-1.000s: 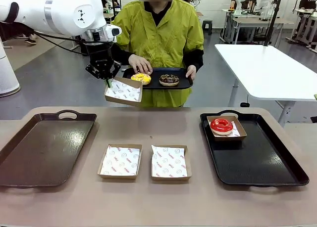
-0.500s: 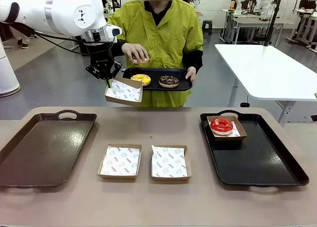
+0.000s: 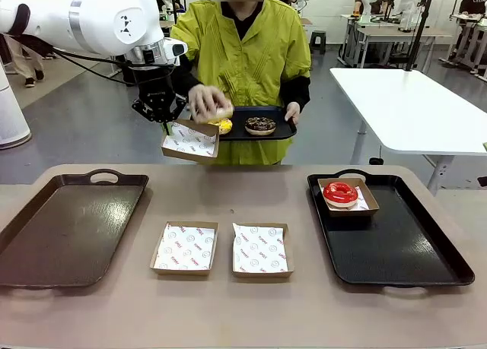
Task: Individually package the donuts and arrange them on the tray.
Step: Place the picked Paper togo box on the Handle tray while simultaneously picking up another Paper togo box from the table with the other hand.
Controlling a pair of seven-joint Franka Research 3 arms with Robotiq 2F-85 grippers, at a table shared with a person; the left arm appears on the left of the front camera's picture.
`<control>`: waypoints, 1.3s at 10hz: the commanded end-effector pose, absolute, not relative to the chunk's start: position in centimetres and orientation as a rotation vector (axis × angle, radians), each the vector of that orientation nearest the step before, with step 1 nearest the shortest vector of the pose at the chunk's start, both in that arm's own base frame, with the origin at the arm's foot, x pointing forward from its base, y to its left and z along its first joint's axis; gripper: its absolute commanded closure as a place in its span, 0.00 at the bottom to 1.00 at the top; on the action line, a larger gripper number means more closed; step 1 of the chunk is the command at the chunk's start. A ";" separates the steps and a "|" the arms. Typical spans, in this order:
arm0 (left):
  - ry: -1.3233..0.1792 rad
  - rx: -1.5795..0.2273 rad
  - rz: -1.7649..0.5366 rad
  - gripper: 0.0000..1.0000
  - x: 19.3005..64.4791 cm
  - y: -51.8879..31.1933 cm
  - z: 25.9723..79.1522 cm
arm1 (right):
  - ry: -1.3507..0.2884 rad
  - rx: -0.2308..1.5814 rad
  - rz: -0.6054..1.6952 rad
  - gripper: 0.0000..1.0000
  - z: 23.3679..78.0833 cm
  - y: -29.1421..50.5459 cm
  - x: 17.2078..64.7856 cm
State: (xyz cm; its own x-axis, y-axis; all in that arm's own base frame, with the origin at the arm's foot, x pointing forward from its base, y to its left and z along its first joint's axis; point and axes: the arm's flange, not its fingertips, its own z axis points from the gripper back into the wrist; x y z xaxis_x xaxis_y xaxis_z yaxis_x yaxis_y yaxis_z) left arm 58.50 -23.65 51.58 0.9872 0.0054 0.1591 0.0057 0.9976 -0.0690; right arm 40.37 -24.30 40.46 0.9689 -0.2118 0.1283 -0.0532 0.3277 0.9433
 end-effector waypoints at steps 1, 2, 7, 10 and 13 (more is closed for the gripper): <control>-0.161 -0.068 -0.008 1.00 58.4 -23.5 51.6 | -0.245 1.234 -0.104 0.00 40.6 -24.3 40.2; -0.161 -0.068 -0.008 1.00 58.4 -23.5 51.6 | -0.245 1.234 -0.104 0.00 40.6 -24.3 40.2; -0.161 -0.068 -0.008 1.00 58.4 -23.5 51.6 | -0.245 1.234 -0.104 0.00 40.6 -24.3 40.2; -0.161 -0.068 -0.008 1.00 58.4 -23.5 51.6 | -0.245 1.234 -0.104 0.00 40.6 -24.3 40.2; -0.161 -0.068 -0.008 1.00 58.4 -23.5 51.6 | -0.245 1.234 -0.104 0.00 40.6 -24.3 40.2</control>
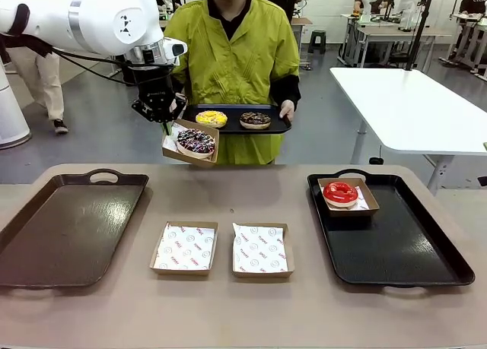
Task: Individually package the donuts and arrange them on the tray.
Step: Place the picked Paper togo box on the Handle tray while simultaneously picking up another Paper togo box from the table with the other hand.
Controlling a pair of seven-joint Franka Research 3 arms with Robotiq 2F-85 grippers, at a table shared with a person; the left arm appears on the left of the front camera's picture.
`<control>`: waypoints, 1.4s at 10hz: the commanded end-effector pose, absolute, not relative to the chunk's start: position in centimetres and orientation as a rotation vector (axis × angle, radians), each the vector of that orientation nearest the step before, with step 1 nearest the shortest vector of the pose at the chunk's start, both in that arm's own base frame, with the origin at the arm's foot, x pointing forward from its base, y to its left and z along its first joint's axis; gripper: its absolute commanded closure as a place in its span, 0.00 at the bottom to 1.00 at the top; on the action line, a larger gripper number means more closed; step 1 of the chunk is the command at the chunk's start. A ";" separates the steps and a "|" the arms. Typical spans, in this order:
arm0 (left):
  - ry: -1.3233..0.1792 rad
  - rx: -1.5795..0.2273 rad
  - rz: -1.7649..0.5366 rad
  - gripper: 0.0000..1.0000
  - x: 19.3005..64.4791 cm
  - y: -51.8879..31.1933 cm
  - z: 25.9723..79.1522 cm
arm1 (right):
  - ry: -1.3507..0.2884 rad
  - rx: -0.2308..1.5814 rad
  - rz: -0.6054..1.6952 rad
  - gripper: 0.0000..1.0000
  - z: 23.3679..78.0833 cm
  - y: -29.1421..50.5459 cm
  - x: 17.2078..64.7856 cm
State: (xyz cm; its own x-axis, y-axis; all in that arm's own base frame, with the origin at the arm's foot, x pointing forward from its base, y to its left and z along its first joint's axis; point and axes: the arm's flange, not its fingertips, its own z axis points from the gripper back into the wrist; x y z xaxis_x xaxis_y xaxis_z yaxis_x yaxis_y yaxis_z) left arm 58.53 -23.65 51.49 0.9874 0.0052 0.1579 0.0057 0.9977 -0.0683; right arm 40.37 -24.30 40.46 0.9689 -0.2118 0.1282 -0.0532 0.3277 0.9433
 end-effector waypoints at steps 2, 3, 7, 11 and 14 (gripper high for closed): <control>-0.161 -0.068 -0.008 1.00 58.4 -23.5 51.6 | -0.245 1.234 -0.104 0.00 40.6 -24.3 40.2; -0.159 -0.069 0.000 0.99 58.5 -23.7 51.5 | -0.245 1.236 -0.105 0.00 40.5 -24.3 40.4; -0.148 -0.089 -0.052 0.99 55.2 -15.8 56.5 | -0.131 0.867 0.038 0.00 45.9 -13.1 40.3; -0.183 -0.035 -0.015 0.99 53.7 -6.9 56.9 | -0.038 0.542 0.115 0.00 46.5 0.5 42.6; -0.180 -0.038 0.012 0.99 54.6 -3.5 53.7 | -0.009 0.437 0.141 0.00 44.0 7.0 43.6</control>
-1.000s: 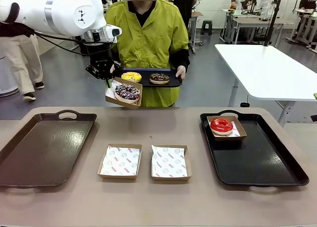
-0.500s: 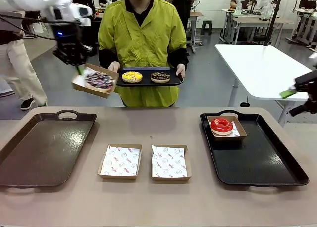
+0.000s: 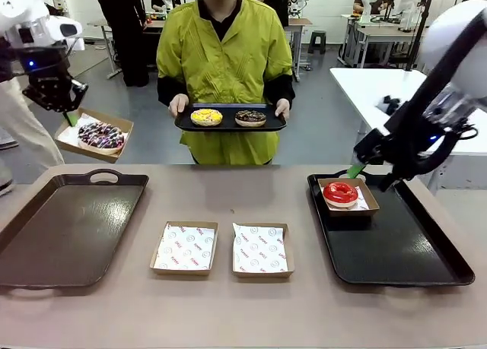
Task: Individually package the donuts and arrange them on the tray.
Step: Place the picked Paper togo box on the Handle tray while simultaneously picking up another Paper togo box from the table with the other hand.
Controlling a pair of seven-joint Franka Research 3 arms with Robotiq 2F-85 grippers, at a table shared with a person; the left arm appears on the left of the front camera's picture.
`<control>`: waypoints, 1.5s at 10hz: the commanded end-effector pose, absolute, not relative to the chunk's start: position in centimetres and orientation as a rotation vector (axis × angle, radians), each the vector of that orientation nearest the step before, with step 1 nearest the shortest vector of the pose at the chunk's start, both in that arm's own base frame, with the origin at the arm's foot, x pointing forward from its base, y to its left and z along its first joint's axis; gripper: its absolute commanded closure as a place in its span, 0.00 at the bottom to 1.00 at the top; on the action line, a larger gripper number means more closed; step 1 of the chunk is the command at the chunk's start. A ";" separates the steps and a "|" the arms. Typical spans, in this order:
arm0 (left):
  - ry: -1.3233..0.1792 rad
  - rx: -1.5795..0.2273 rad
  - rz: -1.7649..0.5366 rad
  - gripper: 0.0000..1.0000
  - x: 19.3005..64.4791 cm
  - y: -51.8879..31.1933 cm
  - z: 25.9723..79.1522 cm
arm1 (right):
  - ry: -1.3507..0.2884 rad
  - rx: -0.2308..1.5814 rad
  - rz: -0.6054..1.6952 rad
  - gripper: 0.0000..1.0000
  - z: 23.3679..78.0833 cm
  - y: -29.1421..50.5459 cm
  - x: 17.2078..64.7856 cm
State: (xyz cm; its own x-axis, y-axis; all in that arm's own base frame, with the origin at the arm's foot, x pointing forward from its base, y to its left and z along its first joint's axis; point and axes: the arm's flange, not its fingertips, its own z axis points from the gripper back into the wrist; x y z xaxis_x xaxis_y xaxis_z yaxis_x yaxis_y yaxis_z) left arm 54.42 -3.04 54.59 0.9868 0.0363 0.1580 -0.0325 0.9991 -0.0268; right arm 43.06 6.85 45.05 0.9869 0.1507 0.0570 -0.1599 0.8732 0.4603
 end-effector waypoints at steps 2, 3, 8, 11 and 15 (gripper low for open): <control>-0.164 -0.039 -0.010 0.99 55.3 -4.1 51.8 | 0.010 0.386 0.155 0.00 41.6 10.0 44.5; -0.152 -0.034 -0.035 0.99 55.3 -3.6 51.6 | 0.015 0.372 0.152 0.00 41.2 10.5 44.7; -0.139 -0.022 -0.008 0.99 55.6 -4.0 51.2 | 0.025 0.409 0.180 0.00 40.8 10.5 44.4; -0.139 -0.022 -0.008 0.99 55.6 -4.0 51.2 | 0.025 0.409 0.180 0.00 40.8 10.5 44.4; -0.186 0.021 -0.038 0.99 57.1 -3.0 50.2 | 0.022 0.318 0.148 0.00 40.6 15.3 44.0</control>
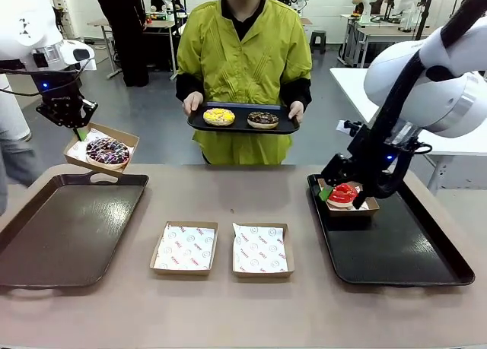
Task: Individually package the donuts and arrange them on the tray.
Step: Place the picked Paper togo box on the Handle tray while simultaneously picking up another Paper togo box from the table with the other hand.
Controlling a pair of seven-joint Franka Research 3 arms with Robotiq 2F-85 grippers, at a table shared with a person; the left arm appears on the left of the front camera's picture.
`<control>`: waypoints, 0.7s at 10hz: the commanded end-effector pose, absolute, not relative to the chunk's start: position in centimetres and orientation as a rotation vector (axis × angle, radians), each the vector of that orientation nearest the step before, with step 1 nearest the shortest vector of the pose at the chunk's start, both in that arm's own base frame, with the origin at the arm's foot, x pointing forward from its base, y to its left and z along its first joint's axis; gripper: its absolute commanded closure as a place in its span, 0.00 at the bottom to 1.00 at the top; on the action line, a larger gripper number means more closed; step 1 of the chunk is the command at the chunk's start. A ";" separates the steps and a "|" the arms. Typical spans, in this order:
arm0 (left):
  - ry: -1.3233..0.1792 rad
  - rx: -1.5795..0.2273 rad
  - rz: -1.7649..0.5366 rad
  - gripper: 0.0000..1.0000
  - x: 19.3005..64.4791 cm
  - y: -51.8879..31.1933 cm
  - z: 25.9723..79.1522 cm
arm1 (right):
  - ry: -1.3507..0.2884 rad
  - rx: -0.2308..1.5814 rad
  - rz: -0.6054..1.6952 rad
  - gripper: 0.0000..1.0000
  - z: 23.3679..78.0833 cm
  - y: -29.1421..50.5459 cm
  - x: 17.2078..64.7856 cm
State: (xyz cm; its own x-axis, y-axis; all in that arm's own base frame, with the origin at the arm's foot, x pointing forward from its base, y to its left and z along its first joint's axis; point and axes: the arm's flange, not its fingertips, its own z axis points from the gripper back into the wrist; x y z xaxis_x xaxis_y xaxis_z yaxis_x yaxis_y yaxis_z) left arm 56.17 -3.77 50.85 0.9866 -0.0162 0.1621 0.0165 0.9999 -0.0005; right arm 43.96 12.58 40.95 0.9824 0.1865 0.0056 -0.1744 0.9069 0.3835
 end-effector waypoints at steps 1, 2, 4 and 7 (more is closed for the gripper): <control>-0.186 0.010 -0.036 0.99 57.1 -1.7 49.2 | 0.019 0.257 0.138 0.00 40.2 17.5 43.7; -0.183 0.001 -0.039 0.99 57.4 -0.2 48.4 | 0.014 0.188 0.132 0.00 39.8 19.6 43.5; -0.157 -0.018 -0.041 0.99 57.7 1.3 46.2 | 0.029 0.079 0.103 0.00 37.8 23.4 42.8; -0.084 -0.090 -0.033 0.99 58.2 2.5 43.5 | 0.034 -0.013 0.016 0.00 34.2 25.5 43.4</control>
State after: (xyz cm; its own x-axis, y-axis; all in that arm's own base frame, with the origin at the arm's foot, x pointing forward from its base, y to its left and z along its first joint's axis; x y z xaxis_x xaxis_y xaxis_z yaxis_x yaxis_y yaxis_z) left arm 58.09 2.05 43.60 0.9952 -0.0225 0.0956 0.0268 0.9987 -0.0440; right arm 41.89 24.32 34.58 0.9979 0.0574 -0.0310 -0.0571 0.9983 0.0110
